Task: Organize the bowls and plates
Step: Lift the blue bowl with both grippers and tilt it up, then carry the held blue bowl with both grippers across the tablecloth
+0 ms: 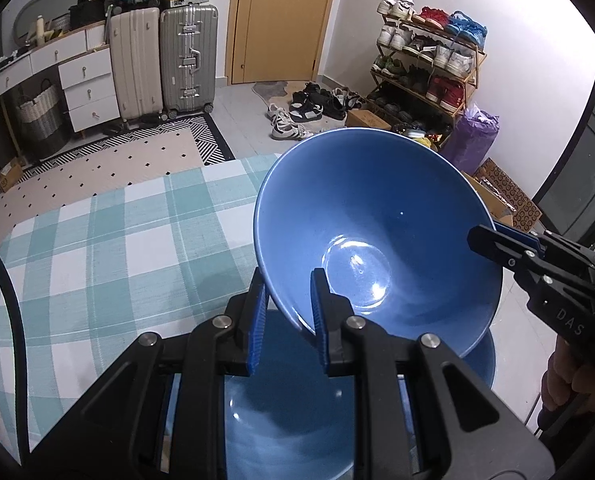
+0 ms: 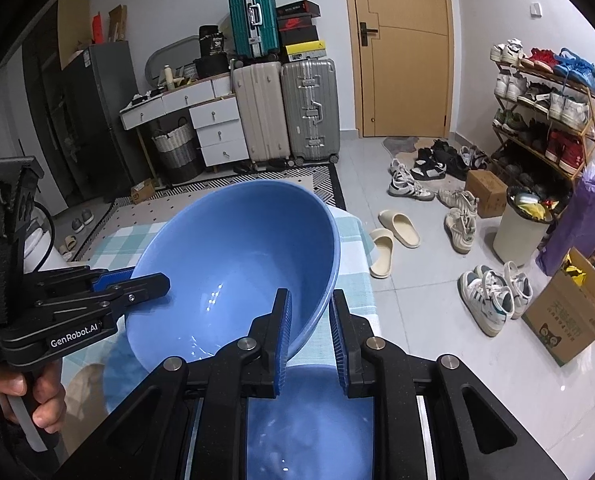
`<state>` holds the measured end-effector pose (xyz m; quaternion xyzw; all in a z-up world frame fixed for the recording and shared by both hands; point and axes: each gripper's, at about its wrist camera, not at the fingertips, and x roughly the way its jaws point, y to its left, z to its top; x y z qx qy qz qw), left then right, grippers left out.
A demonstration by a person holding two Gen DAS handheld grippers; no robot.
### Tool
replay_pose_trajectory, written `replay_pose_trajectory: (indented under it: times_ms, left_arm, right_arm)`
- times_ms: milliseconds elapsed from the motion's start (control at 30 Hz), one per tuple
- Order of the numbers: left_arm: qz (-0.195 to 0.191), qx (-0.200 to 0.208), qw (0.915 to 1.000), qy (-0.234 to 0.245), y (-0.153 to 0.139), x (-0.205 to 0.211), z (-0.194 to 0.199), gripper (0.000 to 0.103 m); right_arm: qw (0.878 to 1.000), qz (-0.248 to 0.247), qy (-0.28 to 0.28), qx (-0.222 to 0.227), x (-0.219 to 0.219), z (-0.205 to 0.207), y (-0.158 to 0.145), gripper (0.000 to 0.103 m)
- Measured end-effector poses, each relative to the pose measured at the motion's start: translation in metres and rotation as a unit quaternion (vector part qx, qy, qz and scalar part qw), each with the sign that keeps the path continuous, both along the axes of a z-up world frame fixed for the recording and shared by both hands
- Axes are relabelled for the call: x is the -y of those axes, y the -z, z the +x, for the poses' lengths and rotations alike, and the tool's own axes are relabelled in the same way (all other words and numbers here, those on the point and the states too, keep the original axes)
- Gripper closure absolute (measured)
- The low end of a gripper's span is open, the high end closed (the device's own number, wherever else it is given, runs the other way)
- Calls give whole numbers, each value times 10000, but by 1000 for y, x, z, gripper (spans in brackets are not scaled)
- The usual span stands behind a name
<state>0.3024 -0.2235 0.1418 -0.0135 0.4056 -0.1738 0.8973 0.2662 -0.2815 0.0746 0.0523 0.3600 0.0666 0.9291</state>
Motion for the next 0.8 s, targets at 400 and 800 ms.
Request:
replay_pose_trajectory:
  times_ms: [400,800]
  left_arm:
    - [-32,43,9999,-140,-7,-32,-29,86]
    - [-67,26,9996,-259,-5,-52,-47,86]
  right_arm:
    - [9998,20,-173,15,-27,-14,-4,83]
    - [9995,128,-291,3,-46,-26,-3,83]
